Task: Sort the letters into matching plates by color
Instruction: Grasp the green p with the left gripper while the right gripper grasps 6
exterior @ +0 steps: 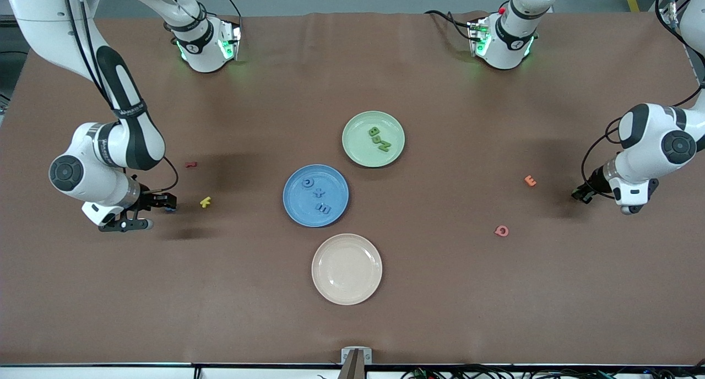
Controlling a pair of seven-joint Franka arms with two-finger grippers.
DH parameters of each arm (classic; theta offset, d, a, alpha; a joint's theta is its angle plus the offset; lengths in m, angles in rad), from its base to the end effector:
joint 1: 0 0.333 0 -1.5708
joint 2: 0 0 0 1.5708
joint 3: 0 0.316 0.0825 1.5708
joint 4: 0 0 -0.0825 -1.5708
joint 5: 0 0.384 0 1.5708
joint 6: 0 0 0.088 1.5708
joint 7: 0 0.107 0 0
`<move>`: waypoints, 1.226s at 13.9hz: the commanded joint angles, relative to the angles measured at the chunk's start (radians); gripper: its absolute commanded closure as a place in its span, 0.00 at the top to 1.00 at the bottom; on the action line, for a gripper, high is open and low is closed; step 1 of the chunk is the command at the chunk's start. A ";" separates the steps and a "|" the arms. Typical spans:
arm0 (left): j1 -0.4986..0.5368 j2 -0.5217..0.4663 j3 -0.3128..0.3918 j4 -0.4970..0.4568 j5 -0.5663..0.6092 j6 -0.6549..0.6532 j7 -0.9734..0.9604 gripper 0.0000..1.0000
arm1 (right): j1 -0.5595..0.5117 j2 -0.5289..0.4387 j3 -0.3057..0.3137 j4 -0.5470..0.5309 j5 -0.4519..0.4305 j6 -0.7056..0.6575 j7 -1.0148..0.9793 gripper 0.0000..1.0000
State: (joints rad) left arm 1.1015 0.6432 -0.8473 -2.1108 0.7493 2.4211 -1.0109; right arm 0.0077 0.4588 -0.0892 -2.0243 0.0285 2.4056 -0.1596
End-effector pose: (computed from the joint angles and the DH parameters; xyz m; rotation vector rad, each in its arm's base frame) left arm 0.5491 0.1405 0.1971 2.9140 1.1735 -0.0015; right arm 0.5919 -0.0474 0.2141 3.1254 0.0999 -0.1211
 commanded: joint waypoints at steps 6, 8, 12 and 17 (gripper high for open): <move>-0.167 -0.007 -0.131 0.121 -0.100 -0.206 -0.006 0.00 | -0.018 0.057 0.020 0.013 -0.015 0.023 -0.009 0.69; -0.212 -0.007 -0.182 0.123 -0.107 -0.246 -0.046 0.00 | -0.020 0.060 0.020 0.012 -0.015 0.023 -0.009 0.64; -0.379 -0.007 -0.225 0.124 -0.117 -0.269 -0.210 0.00 | -0.020 0.073 0.022 0.012 -0.015 0.023 -0.009 0.57; -0.579 -0.007 -0.256 0.129 -0.142 -0.269 -0.375 0.00 | -0.022 0.075 0.020 0.013 -0.013 0.026 -0.009 0.47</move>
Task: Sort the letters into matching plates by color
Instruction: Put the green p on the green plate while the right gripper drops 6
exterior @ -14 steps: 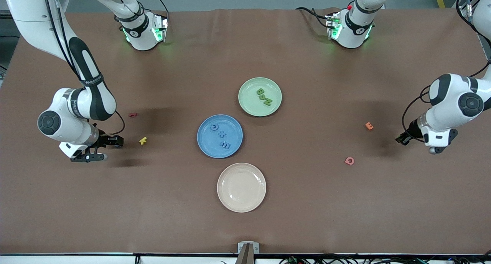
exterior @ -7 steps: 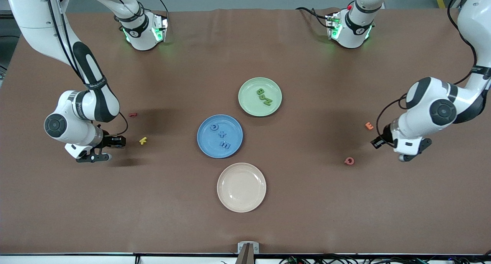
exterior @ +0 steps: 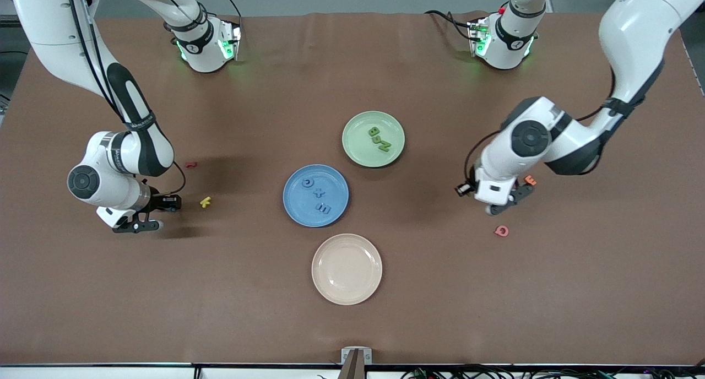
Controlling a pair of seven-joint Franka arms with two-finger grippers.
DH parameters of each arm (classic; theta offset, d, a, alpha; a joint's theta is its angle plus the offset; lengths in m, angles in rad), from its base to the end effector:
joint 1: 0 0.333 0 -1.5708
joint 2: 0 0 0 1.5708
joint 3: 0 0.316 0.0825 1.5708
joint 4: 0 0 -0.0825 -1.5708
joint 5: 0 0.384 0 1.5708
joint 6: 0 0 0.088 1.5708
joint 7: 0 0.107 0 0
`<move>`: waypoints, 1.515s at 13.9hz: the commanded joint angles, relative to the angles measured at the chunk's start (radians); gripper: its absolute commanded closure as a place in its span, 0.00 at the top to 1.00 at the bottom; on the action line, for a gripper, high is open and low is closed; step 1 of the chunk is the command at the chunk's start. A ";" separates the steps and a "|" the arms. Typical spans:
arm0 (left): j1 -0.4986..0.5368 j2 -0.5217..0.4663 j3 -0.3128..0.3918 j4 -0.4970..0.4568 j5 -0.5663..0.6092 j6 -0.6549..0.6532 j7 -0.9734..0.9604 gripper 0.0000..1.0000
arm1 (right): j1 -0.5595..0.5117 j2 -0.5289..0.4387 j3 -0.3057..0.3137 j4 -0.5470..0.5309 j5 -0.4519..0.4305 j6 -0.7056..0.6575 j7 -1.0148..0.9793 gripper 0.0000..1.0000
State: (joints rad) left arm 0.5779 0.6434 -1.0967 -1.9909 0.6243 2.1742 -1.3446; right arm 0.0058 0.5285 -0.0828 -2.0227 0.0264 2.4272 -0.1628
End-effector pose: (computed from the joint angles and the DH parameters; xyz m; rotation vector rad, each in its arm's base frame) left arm 0.5401 -0.2471 0.2851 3.0168 0.7874 -0.1079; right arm 0.5855 -0.0451 0.1752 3.1219 0.1148 -0.1942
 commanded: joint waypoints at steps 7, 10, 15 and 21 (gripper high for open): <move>-0.242 0.004 -0.005 0.001 -0.012 -0.004 -0.211 0.00 | -0.018 0.007 0.015 0.025 -0.013 -0.003 -0.006 0.20; -0.318 0.019 0.001 -0.002 0.001 0.022 -0.350 0.00 | -0.004 0.002 0.017 0.056 -0.013 -0.032 0.003 0.17; -0.490 0.019 0.128 -0.040 0.038 0.139 -0.513 0.00 | 0.077 -0.007 0.020 0.269 -0.011 -0.377 0.100 0.16; -0.544 0.065 0.173 -0.039 0.054 0.200 -0.606 0.26 | 0.313 0.001 0.023 0.395 0.026 -0.453 0.475 0.16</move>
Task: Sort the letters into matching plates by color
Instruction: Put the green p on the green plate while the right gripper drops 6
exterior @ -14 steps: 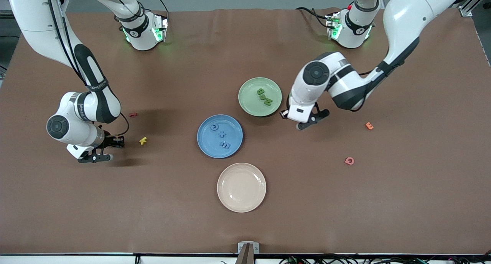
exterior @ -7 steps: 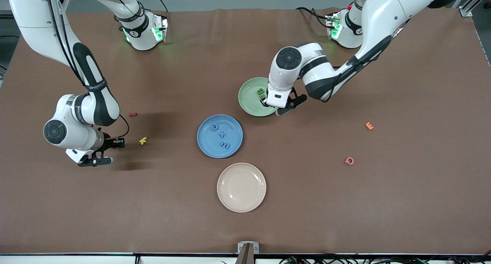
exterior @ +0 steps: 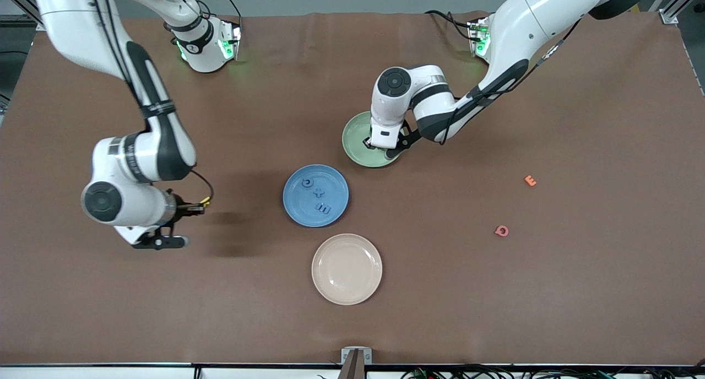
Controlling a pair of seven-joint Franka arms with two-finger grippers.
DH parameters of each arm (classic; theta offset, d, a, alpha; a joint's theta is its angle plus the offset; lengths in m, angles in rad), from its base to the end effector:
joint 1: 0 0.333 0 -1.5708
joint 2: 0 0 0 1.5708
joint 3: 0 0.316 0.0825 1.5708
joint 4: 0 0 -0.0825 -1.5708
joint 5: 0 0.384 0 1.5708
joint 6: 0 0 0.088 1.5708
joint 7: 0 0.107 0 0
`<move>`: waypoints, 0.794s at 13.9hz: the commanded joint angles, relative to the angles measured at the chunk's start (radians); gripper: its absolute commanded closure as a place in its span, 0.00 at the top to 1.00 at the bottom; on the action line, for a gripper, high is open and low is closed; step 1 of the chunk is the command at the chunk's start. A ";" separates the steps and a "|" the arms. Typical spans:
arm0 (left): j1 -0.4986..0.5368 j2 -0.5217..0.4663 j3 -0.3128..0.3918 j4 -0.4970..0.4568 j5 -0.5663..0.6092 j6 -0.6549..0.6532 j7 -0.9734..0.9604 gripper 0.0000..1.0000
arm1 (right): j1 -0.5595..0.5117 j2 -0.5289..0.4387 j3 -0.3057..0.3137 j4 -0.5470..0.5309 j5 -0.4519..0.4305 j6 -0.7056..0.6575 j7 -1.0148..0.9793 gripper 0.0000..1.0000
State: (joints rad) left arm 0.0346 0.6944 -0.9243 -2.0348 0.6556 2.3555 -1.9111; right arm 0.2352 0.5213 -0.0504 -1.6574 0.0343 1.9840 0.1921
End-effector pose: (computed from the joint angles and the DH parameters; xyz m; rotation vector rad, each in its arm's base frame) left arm 0.3836 -0.4460 0.2174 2.9609 0.9808 -0.1431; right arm 0.6447 0.1261 0.2927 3.0952 -0.0308 -0.2970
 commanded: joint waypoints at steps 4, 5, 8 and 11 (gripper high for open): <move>0.007 -0.004 0.005 0.014 0.022 0.010 -0.036 1.00 | 0.274 0.038 -0.009 0.057 0.073 0.047 0.442 0.16; 0.020 -0.010 0.005 0.018 0.025 0.010 -0.029 1.00 | 0.307 0.052 -0.009 0.059 0.075 0.074 0.490 0.16; 0.060 -0.041 0.005 0.050 0.027 -0.018 0.026 1.00 | 0.371 0.115 -0.009 0.067 0.075 0.174 0.584 0.16; 0.158 -0.091 0.004 0.068 0.027 -0.038 0.202 1.00 | 0.391 0.157 -0.009 0.067 0.093 0.263 0.592 0.16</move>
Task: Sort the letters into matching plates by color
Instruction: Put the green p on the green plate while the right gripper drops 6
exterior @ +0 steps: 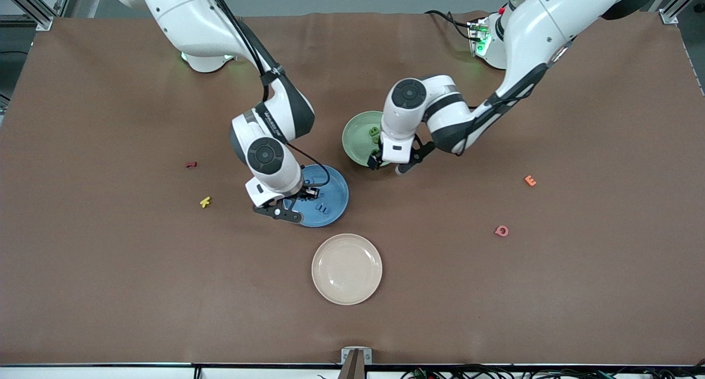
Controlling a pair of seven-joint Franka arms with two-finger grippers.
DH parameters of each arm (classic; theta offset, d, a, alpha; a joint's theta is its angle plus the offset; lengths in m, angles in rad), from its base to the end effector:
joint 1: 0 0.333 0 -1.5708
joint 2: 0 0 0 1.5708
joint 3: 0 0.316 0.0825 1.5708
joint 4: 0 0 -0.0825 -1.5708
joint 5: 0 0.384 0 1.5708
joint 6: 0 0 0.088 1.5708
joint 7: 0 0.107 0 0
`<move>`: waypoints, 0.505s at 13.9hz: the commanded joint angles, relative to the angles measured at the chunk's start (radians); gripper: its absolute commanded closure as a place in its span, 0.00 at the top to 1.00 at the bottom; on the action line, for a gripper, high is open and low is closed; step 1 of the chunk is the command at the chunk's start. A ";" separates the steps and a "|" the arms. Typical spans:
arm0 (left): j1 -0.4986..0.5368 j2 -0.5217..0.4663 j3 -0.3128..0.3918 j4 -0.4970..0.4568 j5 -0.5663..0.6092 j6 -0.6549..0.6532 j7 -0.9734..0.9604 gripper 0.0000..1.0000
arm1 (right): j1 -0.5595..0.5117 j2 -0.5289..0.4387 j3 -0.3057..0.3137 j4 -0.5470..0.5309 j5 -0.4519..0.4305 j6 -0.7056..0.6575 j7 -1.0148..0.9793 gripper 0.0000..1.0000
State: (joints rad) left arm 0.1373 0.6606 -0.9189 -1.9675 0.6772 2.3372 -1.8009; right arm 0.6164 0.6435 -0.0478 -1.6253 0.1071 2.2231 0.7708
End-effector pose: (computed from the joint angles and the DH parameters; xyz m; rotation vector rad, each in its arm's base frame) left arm 0.4588 -0.4044 0.2496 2.9175 0.9863 -0.0123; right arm 0.5741 0.3755 0.2423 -3.0980 0.4054 0.1075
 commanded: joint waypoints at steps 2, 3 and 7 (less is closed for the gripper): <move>0.132 -0.056 -0.001 0.031 0.005 -0.019 0.231 1.00 | 0.008 0.054 -0.012 0.035 0.020 0.033 0.013 0.16; 0.166 -0.056 -0.001 0.038 0.005 -0.021 0.295 1.00 | 0.008 0.064 -0.012 0.035 0.022 0.053 0.013 0.16; 0.263 -0.067 -0.001 0.100 0.005 -0.134 0.486 1.00 | -0.001 0.079 -0.012 0.033 0.020 0.078 0.004 0.17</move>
State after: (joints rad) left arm 0.3896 0.6178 -0.9157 -1.9100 0.6773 2.2986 -1.3804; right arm 0.6199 0.7054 -0.0570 -1.6165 0.1155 2.3028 0.7740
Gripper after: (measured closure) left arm 0.000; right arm 0.639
